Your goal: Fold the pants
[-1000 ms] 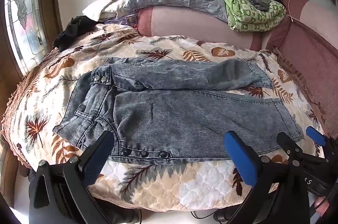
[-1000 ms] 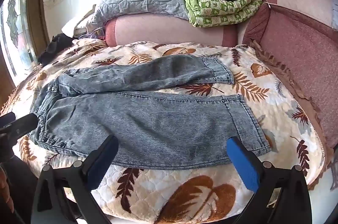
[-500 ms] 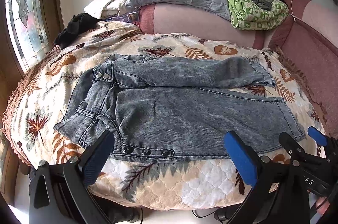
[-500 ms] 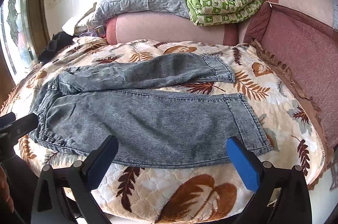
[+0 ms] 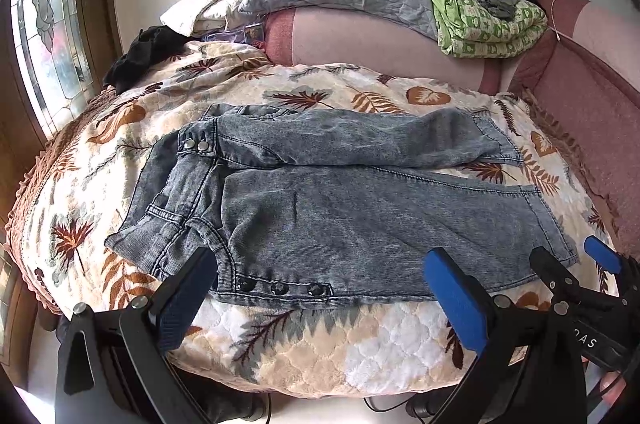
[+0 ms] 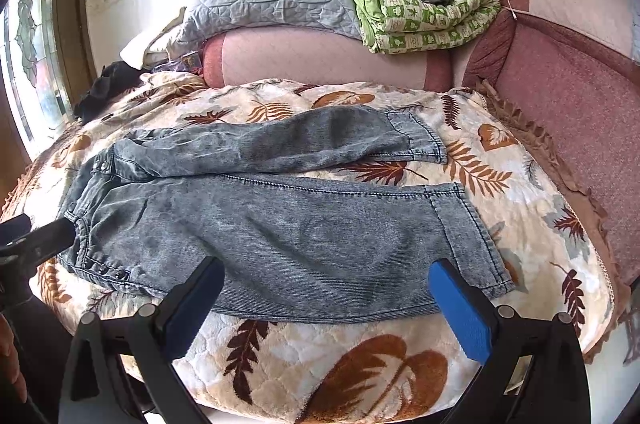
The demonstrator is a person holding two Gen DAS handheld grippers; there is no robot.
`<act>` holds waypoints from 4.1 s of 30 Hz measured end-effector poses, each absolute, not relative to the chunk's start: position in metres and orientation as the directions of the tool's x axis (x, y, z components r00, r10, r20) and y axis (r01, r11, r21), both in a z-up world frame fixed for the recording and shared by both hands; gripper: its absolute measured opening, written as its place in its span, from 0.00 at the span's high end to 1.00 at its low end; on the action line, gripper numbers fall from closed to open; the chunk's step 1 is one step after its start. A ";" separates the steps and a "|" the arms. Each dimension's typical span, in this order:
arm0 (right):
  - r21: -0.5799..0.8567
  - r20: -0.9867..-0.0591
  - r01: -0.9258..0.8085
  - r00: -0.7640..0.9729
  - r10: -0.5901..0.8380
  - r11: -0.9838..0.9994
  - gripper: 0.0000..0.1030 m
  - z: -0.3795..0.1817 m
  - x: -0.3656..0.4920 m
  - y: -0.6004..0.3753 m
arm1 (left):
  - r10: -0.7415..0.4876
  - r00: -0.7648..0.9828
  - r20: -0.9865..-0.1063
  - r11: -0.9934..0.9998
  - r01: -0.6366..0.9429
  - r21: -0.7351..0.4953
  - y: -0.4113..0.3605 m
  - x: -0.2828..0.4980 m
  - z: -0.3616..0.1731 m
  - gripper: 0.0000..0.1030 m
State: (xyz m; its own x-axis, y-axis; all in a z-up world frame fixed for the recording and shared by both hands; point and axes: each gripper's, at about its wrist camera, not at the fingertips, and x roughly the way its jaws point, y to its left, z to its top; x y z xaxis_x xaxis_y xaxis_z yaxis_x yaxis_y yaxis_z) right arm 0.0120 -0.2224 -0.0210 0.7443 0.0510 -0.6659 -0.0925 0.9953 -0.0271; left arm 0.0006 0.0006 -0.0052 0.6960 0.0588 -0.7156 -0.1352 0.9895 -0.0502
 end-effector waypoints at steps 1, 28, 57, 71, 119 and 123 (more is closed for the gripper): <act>-0.029 -0.666 -0.092 0.744 0.049 0.995 0.00 -0.021 0.012 -0.222 | 0.059 0.695 -0.717 0.990 -0.135 -0.049 0.001 0.001 -0.005 0.00; -0.027 -0.667 -0.090 0.743 0.049 0.996 0.00 -0.021 0.014 -0.224 | 0.059 0.688 -0.723 0.990 -0.135 -0.048 0.002 0.002 -0.009 0.00; 0.329 -0.764 -0.104 0.554 0.329 0.939 0.00 -0.015 0.145 -0.328 | -0.094 0.648 -0.756 0.936 -0.200 -0.288 0.137 0.095 -0.009 0.00; 0.320 -0.868 0.014 0.405 0.287 0.947 0.09 -0.056 0.391 -0.388 | -0.165 0.569 -0.805 0.870 -0.301 -0.391 0.235 0.258 -0.056 0.00; 0.181 -0.778 -0.009 0.611 0.148 0.984 0.86 0.012 0.384 -0.393 | 0.056 0.635 -0.771 0.956 -0.257 -0.142 0.236 0.316 -0.033 0.97; 0.209 -0.700 0.001 0.698 0.149 0.978 0.86 0.050 0.329 -0.404 | 0.069 0.715 -0.696 0.964 -0.228 -0.139 0.231 0.287 -0.008 0.97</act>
State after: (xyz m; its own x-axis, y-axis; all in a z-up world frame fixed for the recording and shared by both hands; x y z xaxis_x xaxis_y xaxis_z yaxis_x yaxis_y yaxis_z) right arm 0.3288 -0.4039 0.0500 0.6984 0.1494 -0.6999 0.0008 0.9778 0.2094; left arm 0.2872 0.2315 -0.0079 0.7151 0.0685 -0.6956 -0.2280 0.9636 -0.1395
